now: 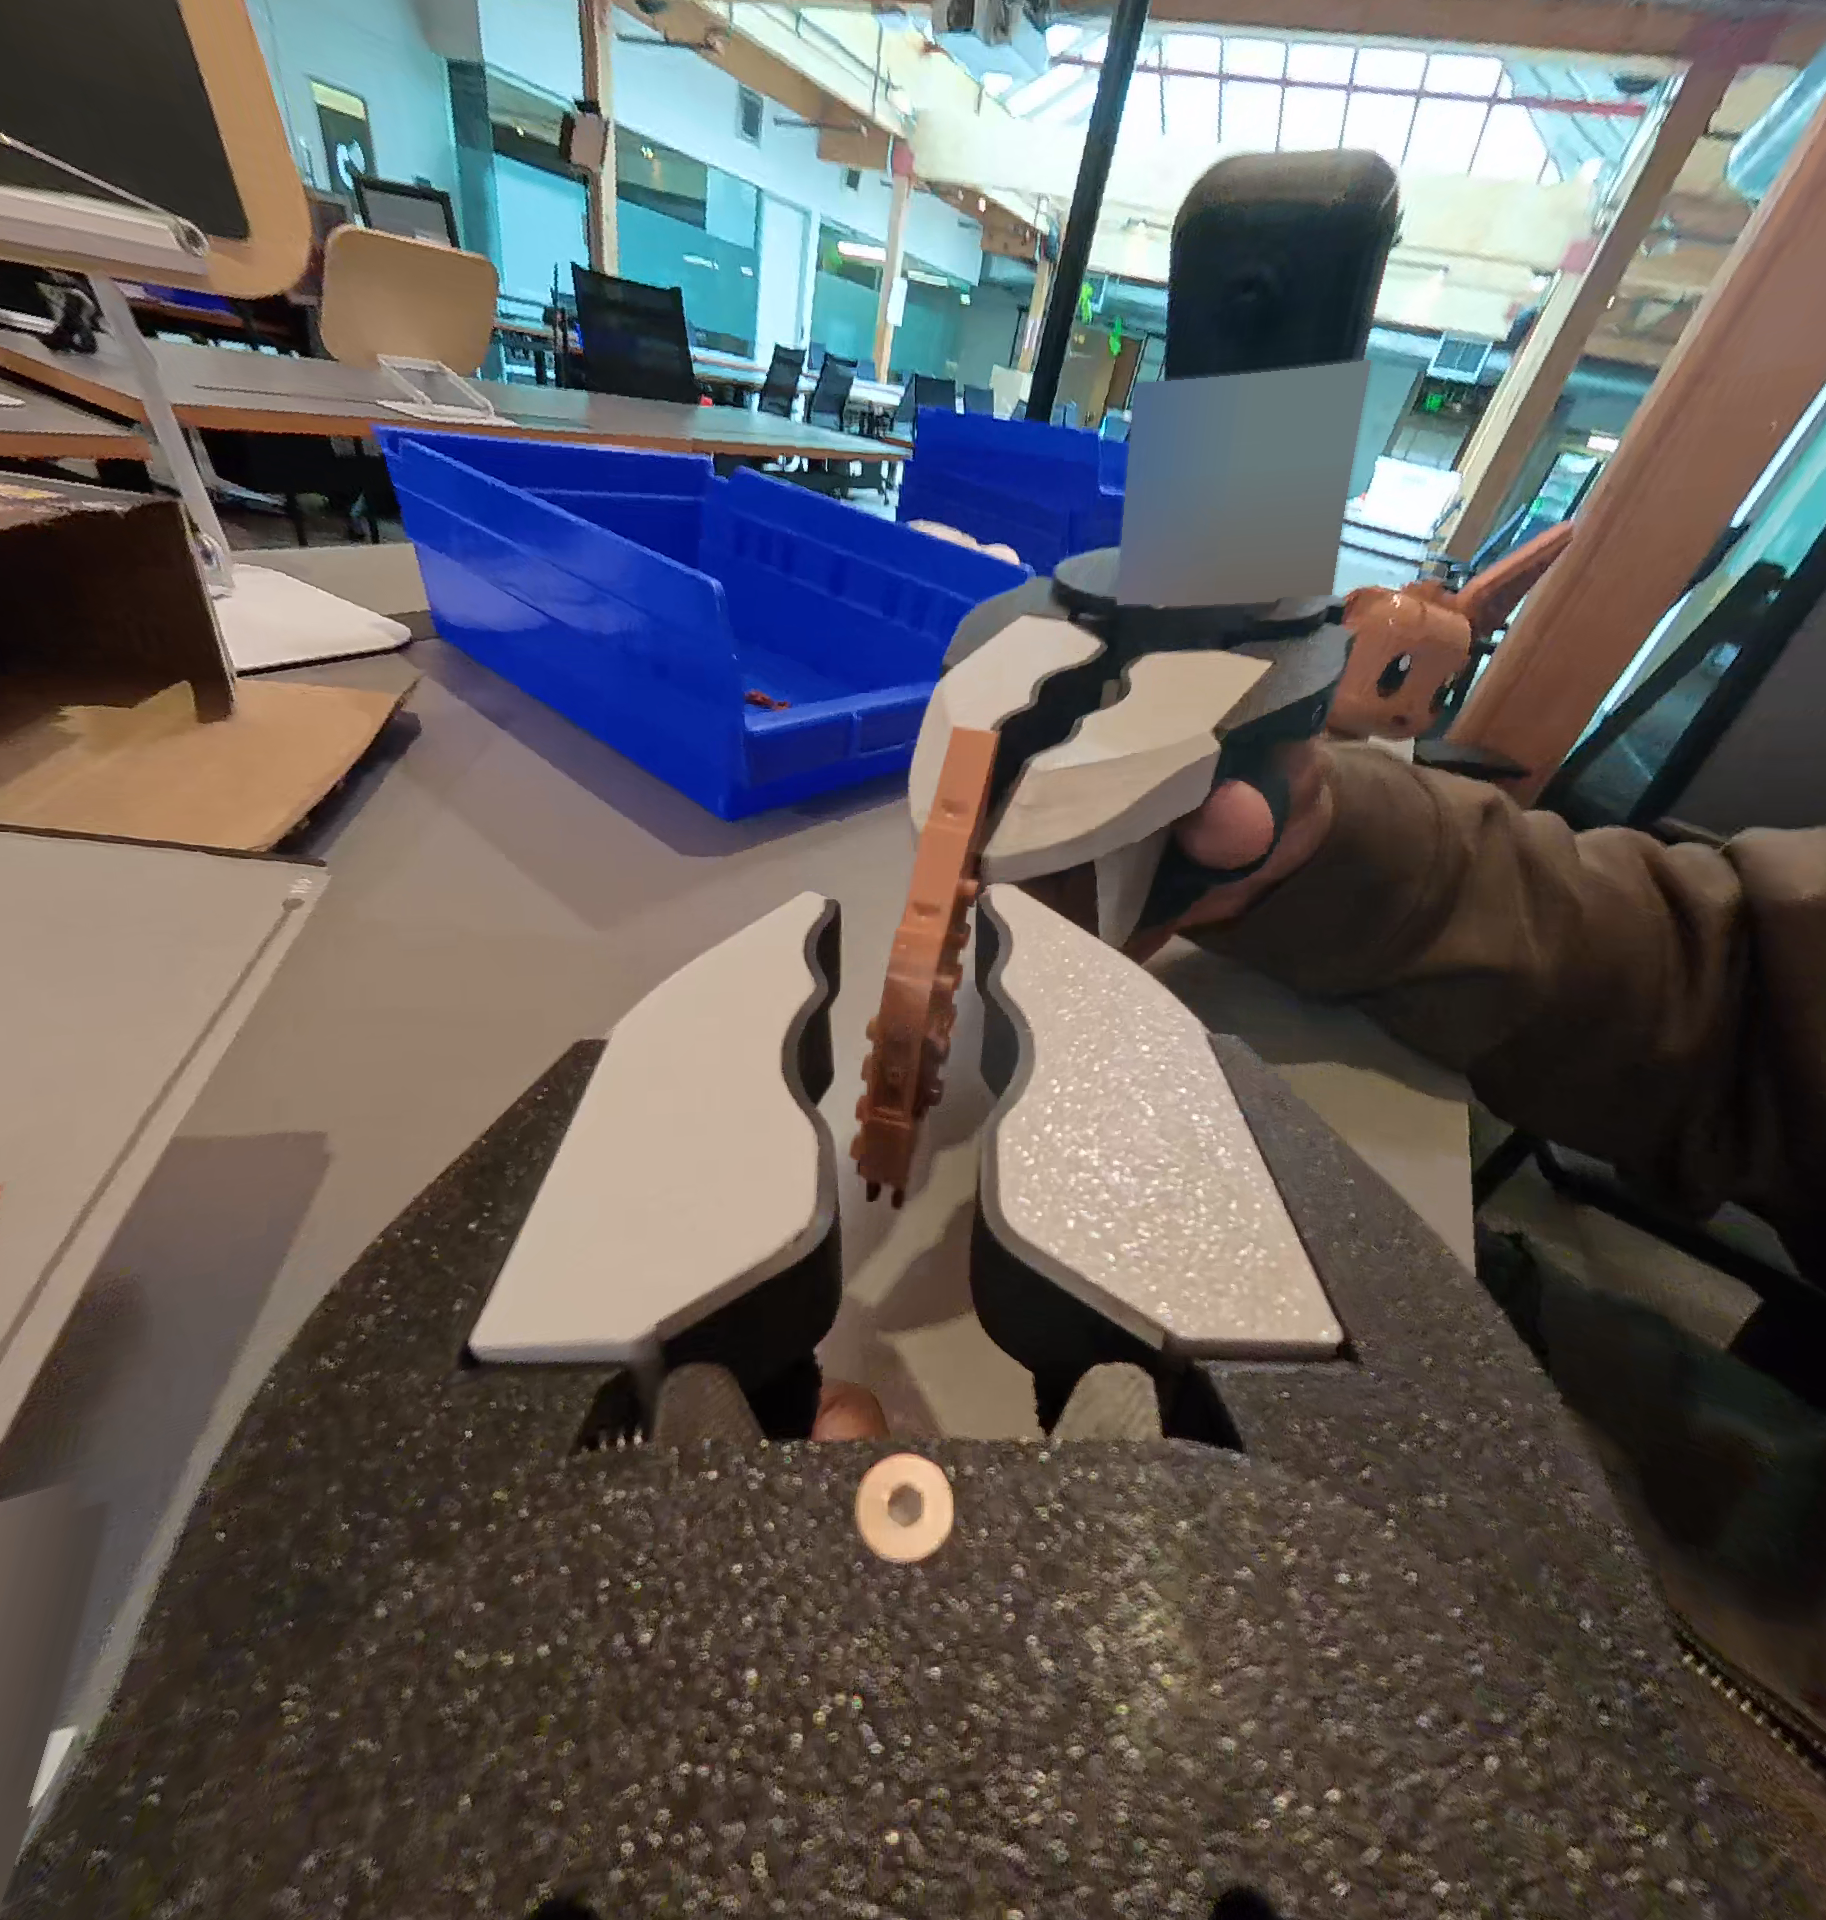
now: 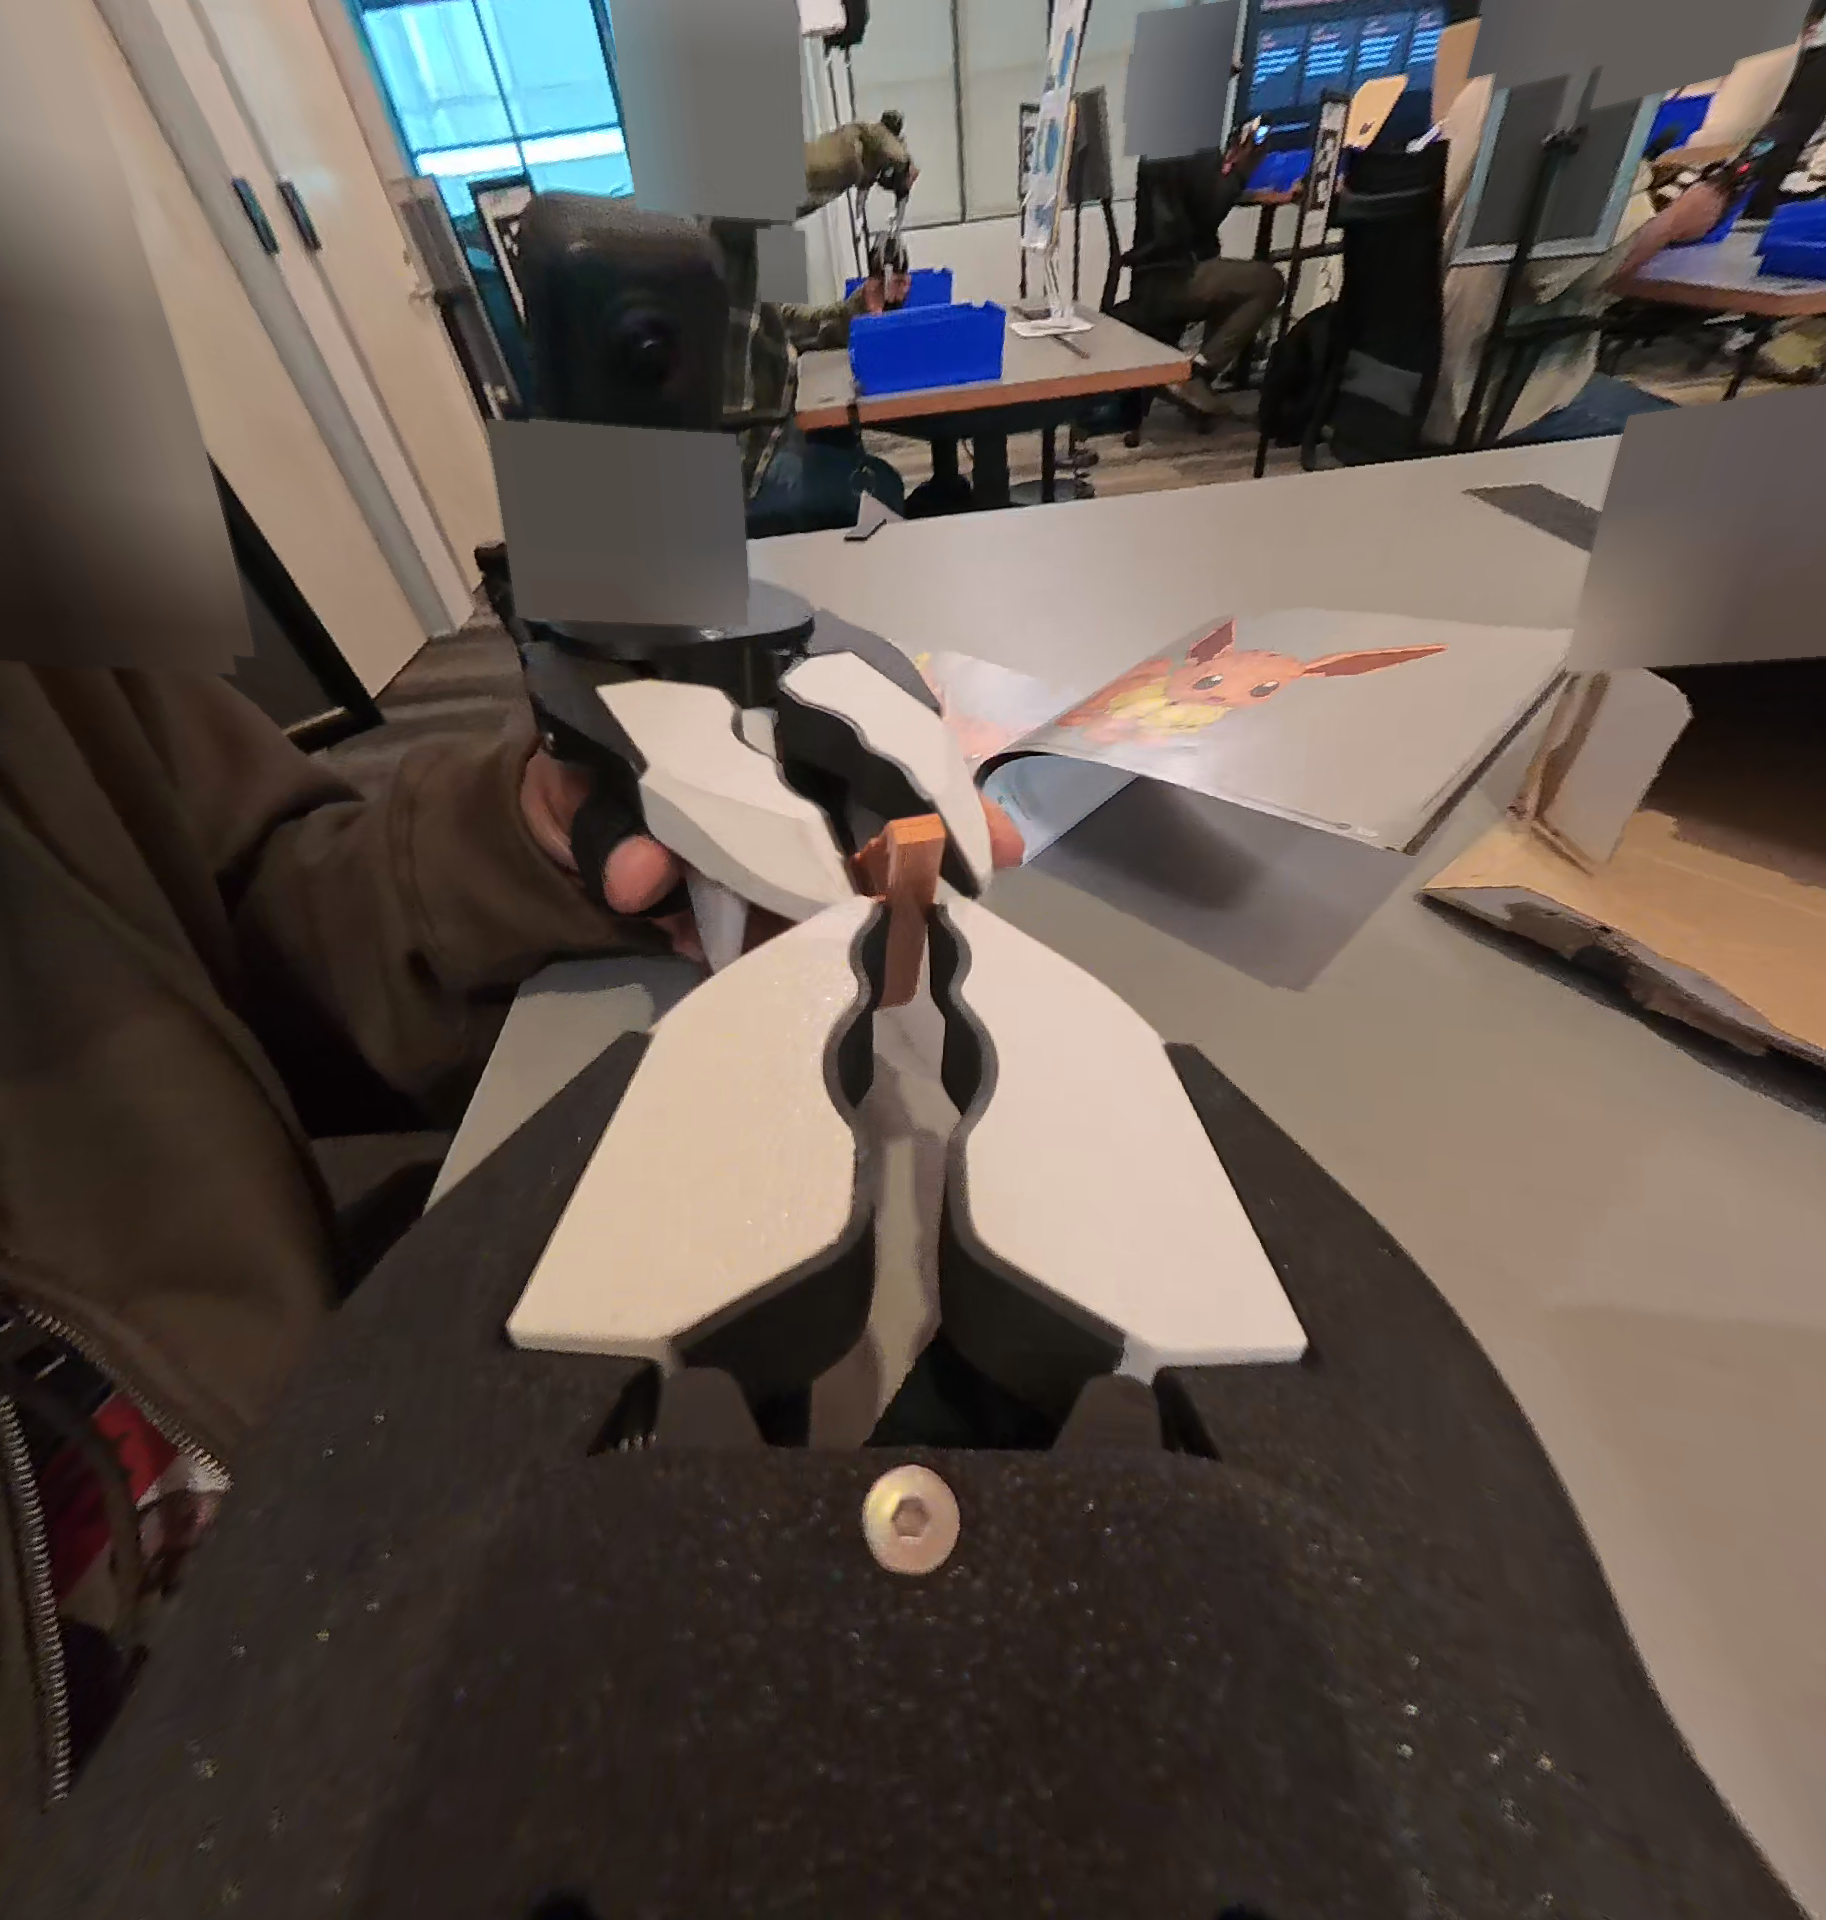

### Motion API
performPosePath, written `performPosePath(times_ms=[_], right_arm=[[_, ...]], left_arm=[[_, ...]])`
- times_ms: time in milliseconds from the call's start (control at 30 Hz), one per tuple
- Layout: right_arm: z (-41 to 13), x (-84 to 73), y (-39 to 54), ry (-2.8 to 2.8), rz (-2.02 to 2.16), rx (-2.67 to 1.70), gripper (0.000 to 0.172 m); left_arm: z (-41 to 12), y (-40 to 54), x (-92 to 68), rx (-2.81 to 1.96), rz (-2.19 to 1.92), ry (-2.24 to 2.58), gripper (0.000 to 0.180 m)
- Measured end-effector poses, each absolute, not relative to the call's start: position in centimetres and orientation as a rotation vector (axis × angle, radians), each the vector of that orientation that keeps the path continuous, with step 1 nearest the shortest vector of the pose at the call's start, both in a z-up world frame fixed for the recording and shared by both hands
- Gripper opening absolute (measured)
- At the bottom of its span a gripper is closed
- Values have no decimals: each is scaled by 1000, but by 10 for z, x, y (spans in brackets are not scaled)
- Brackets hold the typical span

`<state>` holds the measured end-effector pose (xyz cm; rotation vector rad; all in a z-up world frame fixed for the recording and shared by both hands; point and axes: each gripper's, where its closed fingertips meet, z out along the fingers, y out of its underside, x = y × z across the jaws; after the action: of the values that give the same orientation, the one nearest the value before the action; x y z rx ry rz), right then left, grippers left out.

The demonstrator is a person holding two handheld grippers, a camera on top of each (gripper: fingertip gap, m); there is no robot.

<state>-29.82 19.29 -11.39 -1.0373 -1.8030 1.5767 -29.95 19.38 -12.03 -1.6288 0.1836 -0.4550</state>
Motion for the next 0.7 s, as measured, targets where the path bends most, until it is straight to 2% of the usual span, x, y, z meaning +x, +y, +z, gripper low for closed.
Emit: performPosePath(times_ms=[167, 400, 700], right_arm=[[-113, -299, 189, -1787, 1617, -1038, 7], [-96, -302, 196, -1629, 1690, -1027, 0], [-92, -303, 202, -1548, 1883, -1110, 5]], left_arm=[[-122, 191, -290, -1642, -542, 213, 10], [-114, 189, -311, -1560, -829, -32, 9], [-113, 184, -289, -1570, -902, 91, 9]])
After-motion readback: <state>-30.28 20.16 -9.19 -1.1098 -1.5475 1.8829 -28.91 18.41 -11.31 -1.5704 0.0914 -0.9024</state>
